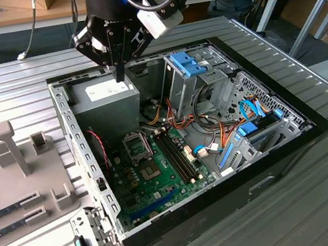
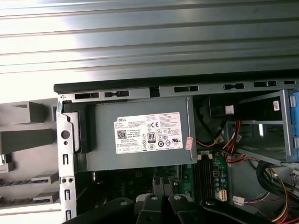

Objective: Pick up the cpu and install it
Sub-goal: 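Reach for the cpu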

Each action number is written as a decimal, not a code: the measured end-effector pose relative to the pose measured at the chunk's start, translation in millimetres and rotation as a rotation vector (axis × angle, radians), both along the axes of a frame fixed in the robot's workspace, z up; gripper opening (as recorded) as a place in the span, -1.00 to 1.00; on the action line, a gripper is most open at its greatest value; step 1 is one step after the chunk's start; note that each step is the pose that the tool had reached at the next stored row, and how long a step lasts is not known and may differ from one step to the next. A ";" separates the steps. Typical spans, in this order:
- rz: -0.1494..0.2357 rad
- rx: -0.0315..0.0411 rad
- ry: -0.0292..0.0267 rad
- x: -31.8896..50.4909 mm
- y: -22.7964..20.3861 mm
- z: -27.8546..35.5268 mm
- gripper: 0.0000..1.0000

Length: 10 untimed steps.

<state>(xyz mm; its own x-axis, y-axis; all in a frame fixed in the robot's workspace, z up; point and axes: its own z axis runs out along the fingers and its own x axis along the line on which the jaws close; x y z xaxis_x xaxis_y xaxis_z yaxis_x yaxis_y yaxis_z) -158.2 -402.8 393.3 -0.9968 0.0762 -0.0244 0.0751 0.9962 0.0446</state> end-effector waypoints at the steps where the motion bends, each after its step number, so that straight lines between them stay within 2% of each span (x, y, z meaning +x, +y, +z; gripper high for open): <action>1: 0.000 0.0000 0.0000 -0.5 0.0 0.0 -0.79; 10: 0.000 0.0001 -0.0001 -4.0 0.0 0.0 -0.79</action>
<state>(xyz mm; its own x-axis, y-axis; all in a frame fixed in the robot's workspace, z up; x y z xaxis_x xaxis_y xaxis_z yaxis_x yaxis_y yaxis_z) -162.3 -402.8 393.3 -0.9968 0.0762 -0.0245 0.0751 0.9962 0.0447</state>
